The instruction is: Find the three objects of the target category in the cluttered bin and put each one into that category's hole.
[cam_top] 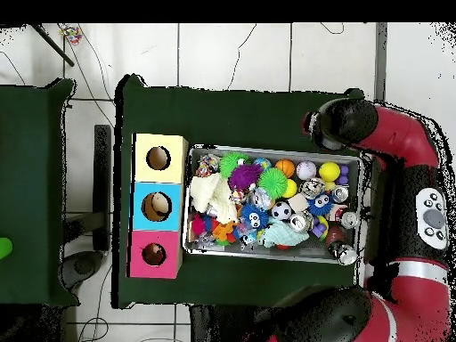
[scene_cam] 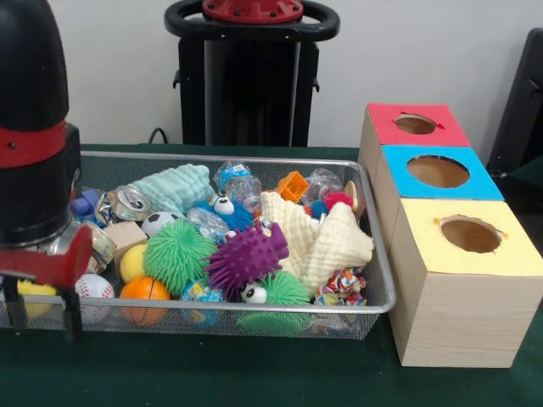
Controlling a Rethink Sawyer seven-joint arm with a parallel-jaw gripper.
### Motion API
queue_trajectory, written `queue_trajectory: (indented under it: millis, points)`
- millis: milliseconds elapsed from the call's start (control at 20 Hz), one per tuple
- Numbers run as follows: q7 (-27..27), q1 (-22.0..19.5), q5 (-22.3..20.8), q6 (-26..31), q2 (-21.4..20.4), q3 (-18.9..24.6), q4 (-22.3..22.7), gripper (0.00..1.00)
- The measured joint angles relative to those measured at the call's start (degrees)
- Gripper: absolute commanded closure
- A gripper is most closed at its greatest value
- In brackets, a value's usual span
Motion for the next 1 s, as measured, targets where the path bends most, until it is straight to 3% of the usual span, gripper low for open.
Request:
queue_trajectory:
  millis: [50, 400, 650, 1000]
  points:
    - [0.00, 0.73, -0.58, 0.11, 2.39, 0.30, -4.34, 0.00]
    - [0.00, 0.95, -1.41, 0.14, 8.97, 1.69, -14.37, 0.00]
    - [0.00, 0.33, -1.40, 0.15, 10.32, 1.93, -16.08, 0.00]
    - [0.00, 0.09, -1.23, 3.31, 7.63, 1.93, -16.45, 0.00]
